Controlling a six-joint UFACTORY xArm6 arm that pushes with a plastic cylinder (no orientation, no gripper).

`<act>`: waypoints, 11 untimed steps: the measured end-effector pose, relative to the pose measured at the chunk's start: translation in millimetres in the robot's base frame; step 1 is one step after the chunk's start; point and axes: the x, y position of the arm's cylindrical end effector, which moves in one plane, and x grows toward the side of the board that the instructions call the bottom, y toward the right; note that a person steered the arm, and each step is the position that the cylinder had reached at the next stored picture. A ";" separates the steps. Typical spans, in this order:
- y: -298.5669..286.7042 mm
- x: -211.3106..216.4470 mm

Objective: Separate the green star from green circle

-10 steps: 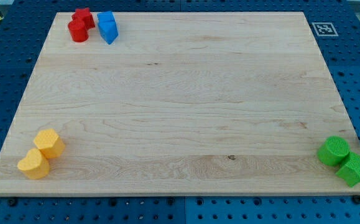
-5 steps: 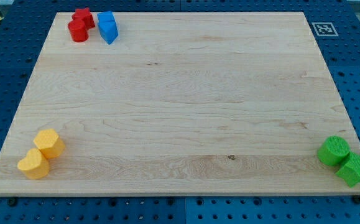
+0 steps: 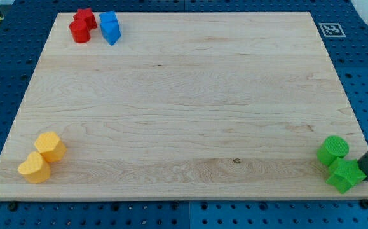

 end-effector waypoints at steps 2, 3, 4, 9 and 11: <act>9.4 3.4; 16.2 9.7; 4.4 10.5; -103.3 10.8; -139.4 10.9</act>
